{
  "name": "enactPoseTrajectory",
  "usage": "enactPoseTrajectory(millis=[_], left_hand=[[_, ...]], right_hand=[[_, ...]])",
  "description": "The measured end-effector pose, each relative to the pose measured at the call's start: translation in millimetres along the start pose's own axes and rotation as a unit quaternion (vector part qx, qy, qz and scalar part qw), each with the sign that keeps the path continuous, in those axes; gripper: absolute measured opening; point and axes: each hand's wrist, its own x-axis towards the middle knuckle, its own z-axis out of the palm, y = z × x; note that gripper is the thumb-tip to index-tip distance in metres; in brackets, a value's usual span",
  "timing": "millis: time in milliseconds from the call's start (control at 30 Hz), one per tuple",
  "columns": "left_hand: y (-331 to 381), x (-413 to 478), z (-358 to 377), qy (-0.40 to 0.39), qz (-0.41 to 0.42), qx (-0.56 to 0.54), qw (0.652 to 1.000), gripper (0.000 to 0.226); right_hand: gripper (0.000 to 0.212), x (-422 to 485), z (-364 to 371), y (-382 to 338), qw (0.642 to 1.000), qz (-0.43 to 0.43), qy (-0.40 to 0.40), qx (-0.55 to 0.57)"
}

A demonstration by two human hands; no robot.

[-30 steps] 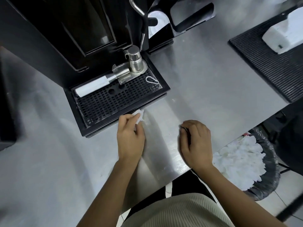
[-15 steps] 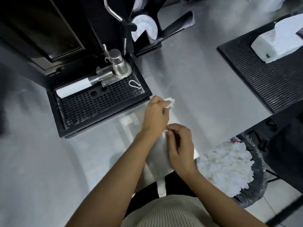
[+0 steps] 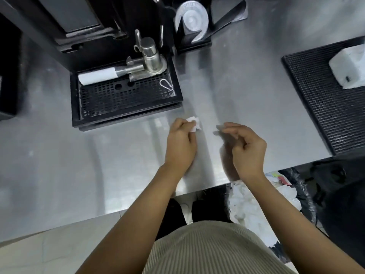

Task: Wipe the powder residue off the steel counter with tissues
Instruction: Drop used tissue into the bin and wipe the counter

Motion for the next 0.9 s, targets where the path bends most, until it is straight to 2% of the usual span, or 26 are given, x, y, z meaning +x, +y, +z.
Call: enactPoseTrajectory(millis=[67, 100, 133, 200, 233, 300, 367, 467, 533, 600, 667, 700, 767, 800, 833, 900], left_hand=[[10.2, 2.2, 0.5, -0.068, 0.001, -0.058, 0.996, 0.021], [9.6, 1.7, -5.4, -0.068, -0.01, -0.081, 0.994, 0.021], [5.0, -0.4, -14.7, -0.034, -0.027, -0.089, 0.995, 0.021], [-15.0, -6.3, -39.1, 0.086, -0.081, -0.056, 0.991, 0.022], [-26.4, -10.4, -50.5, 0.141, -0.119, -0.023, 0.982, 0.023], [-44.9, -18.8, -61.1, 0.191, -0.17, 0.051, 0.965, 0.023], [-46.3, -25.1, -51.9, 0.178, -0.157, 0.091, 0.967, 0.022], [-18.1, -28.5, -16.9, 0.109, -0.066, 0.062, 0.99, 0.023], [4.6, -27.9, -0.7, 0.033, -0.012, 0.011, 0.999, 0.02], [13.1, -25.2, -2.0, 0.013, -0.014, -0.036, 0.999, 0.019], [9.9, -20.0, -16.5, 0.09, -0.056, -0.049, 0.993, 0.016], [6.3, -17.2, -25.0, 0.126, -0.09, -0.054, 0.986, 0.013], [3.3, -12.4, -36.1, 0.138, -0.15, -0.078, 0.976, 0.006], [5.4, -11.2, -37.3, 0.13, -0.162, -0.087, 0.974, 0.005], [9.0, -10.7, -37.0, 0.124, -0.162, -0.09, 0.975, 0.005], [15.6, -11.3, -34.9, 0.115, -0.157, -0.089, 0.977, 0.007]], right_hand=[[0.03, 1.2, -0.6, 4.4, 0.998, 0.043, 0.002, 0.041], [0.023, 1.9, -1.2, 3.8, 0.995, 0.078, 0.006, 0.055], [0.016, 3.1, -2.5, 1.1, 0.992, 0.109, 0.008, 0.064], [0.003, 6.5, -6.2, -7.8, 0.989, 0.137, 0.015, 0.059], [0.004, 7.8, -8.5, -9.3, 0.99, 0.133, 0.024, 0.04], [0.01, 10.4, -13.0, -6.5, 0.994, 0.106, 0.038, 0.012], [0.025, 13.9, -16.2, -1.2, 0.995, 0.081, 0.044, -0.035], [0.065, 13.4, -18.9, 4.3, 0.993, 0.057, 0.041, -0.097], [0.074, 15.0, -21.2, 0.9, 0.988, 0.049, 0.02, -0.144], [0.061, 19.5, -22.2, -0.6, 0.982, 0.026, -0.033, -0.185], [0.022, 25.8, -21.8, -1.9, 0.987, 0.01, -0.068, -0.144], [0.017, 28.4, -21.7, -4.0, 0.993, 0.024, -0.07, -0.091], [0.022, 32.2, -20.5, -8.6, 0.994, 0.088, -0.045, 0.041], [0.015, 34.2, -19.6, -12.5, 0.991, 0.115, -0.027, 0.065], [0.008, 35.8, -18.1, -16.5, 0.99, 0.131, -0.017, 0.053], [0.023, 38.1, -13.0, -18.2, 0.992, 0.129, -0.007, 0.014]])
